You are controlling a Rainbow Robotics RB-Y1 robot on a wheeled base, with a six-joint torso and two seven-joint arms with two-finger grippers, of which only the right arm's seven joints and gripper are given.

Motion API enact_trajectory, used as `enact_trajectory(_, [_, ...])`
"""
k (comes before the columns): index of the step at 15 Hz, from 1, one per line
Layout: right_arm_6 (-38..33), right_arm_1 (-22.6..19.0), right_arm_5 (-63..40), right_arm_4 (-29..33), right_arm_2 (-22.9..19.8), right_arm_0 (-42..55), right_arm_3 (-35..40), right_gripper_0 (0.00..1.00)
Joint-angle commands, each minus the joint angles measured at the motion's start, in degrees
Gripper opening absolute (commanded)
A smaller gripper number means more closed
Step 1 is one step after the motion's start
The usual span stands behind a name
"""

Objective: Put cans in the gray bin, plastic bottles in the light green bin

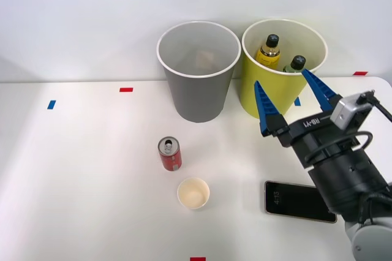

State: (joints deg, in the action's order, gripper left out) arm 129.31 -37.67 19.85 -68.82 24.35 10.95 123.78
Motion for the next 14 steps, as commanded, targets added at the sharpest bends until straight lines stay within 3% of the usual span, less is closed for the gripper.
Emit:
enact_trajectory(1, [-0.38,2.07,3.97,0.44,0.7,5.31,-0.03,1.0])
enact_trajectory(4, [-0.81,3.74,5.99,0.53,0.79,10.5,-0.03,1.0])
enact_trajectory(14, [-0.73,15.79,6.61,13.53,-0.09,20.34,-0.03,1.0])
